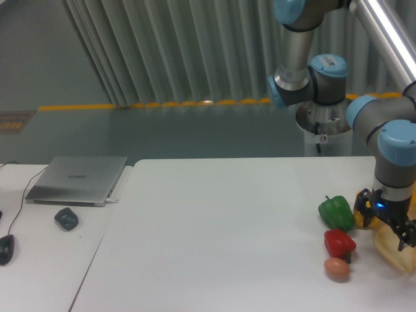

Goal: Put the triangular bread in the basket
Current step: 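Lower the open gripper down onto the triangular bread slice, then close the gripper on the triangular bread slice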

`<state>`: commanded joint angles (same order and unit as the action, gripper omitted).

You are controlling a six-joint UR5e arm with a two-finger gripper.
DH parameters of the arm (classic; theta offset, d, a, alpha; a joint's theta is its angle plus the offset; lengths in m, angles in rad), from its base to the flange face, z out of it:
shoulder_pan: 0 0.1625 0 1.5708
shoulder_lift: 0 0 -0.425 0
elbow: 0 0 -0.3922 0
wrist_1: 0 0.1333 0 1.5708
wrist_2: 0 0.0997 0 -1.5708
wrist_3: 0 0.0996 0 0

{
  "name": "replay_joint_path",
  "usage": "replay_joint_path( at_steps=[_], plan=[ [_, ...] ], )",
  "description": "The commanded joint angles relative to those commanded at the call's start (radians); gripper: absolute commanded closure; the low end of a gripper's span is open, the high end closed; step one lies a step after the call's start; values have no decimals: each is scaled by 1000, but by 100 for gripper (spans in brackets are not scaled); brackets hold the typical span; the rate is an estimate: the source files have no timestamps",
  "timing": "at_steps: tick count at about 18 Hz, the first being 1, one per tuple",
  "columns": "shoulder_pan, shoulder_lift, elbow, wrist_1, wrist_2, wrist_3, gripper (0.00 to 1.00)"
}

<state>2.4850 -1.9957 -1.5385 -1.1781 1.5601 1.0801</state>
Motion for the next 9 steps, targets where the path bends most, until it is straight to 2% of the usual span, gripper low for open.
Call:
replay_joint_path(
  at_steps=[5, 9],
  plan=[
    [0, 0, -46, 44, 3, -19, 0],
    [0, -3, -49, 49, 5, -19, 0]
  ],
)
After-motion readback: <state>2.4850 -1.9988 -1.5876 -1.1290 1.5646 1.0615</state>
